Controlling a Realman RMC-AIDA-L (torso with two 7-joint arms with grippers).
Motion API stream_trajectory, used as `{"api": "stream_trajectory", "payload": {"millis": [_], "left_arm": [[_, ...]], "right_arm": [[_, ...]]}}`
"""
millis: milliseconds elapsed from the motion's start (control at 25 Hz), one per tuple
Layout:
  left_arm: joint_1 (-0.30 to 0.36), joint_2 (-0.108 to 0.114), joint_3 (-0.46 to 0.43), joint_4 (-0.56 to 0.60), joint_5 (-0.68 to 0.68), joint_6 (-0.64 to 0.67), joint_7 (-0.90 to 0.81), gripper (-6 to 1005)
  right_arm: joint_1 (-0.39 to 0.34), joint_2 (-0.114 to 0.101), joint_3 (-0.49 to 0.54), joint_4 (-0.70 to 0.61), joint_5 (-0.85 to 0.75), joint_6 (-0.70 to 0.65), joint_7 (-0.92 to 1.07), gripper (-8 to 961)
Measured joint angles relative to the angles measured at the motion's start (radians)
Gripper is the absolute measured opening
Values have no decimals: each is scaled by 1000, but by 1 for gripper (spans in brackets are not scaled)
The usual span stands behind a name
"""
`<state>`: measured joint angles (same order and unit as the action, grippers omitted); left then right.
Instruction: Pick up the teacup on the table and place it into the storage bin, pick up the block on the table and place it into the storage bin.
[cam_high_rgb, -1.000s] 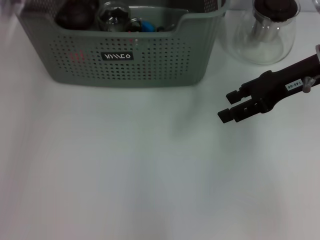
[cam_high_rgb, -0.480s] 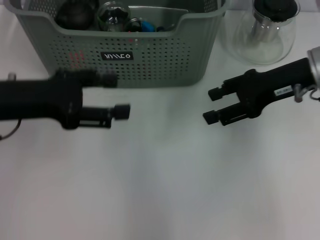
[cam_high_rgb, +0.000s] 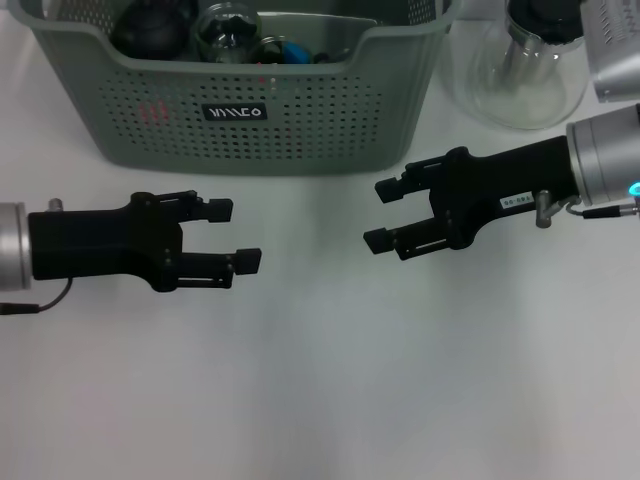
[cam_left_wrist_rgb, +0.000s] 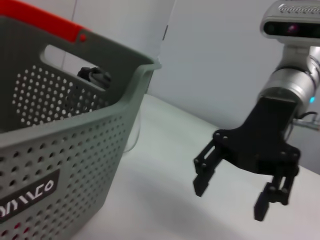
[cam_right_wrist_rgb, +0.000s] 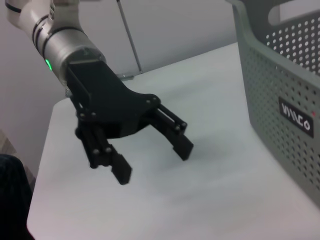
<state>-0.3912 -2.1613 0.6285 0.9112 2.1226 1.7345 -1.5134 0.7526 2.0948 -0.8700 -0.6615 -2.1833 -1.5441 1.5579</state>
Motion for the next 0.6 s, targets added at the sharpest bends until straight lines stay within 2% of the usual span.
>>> {"api": "stream_trajectory", "payload": {"millis": [200,600], "left_arm": [[-4,3,-1,-51,2,-48,44,850],[-12,4,-2,-82,29,-111,52,848]], "right_arm": [[-3,-1,1,22,1,6,0,770],[5,0,-6,28,-1,41,10,765]]}}
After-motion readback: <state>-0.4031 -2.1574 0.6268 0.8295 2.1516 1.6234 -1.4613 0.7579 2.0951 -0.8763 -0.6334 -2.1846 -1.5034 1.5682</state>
